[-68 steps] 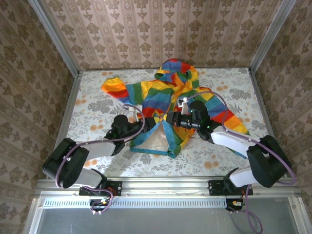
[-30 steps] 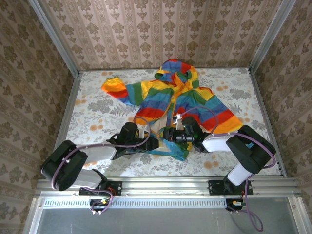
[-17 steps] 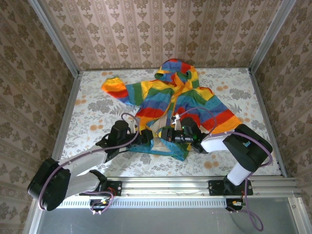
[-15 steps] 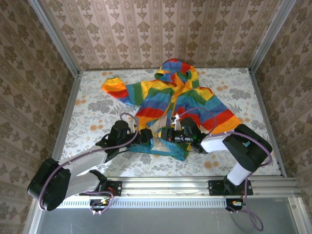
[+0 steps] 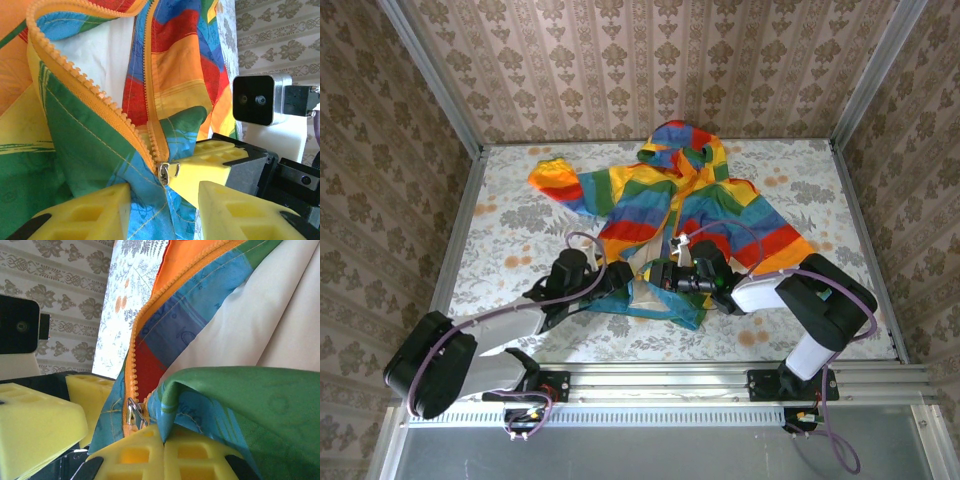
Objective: Zip up the jacket
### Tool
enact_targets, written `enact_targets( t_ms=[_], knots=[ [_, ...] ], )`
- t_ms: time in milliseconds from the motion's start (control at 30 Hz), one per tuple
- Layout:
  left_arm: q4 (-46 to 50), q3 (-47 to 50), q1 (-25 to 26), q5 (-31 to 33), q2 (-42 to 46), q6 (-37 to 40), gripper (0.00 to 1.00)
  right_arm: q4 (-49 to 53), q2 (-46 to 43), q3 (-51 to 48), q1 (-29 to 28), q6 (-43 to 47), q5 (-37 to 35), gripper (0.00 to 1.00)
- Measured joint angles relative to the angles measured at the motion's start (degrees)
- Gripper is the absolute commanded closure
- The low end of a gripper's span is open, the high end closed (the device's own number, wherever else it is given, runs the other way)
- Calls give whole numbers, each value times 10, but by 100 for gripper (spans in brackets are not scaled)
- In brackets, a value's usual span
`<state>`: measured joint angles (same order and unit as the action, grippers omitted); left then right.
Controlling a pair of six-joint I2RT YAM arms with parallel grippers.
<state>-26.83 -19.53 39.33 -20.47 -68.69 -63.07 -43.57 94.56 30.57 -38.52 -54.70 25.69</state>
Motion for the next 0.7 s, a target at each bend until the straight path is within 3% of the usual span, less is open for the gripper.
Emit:
enact_targets(
  t_ms=[367, 500, 567, 633, 700],
  knots=[
    [-20, 4, 15, -3, -24, -2, 63, 0, 1, 2, 0, 0, 0, 100],
    [-19, 3, 15, -11, -37, 2, 84, 0, 1, 2, 0, 0, 0, 100],
    [-14, 0, 15, -14, -38, 9, 100, 0, 0, 2, 0, 0, 0, 100],
    [0, -6, 15, -17, -38, 20, 100, 3, -1, 2, 0, 0, -1, 99],
    [19, -11, 14, -21, -32, 27, 100, 12, -6, 2, 0, 2, 0, 87]
  ],
)
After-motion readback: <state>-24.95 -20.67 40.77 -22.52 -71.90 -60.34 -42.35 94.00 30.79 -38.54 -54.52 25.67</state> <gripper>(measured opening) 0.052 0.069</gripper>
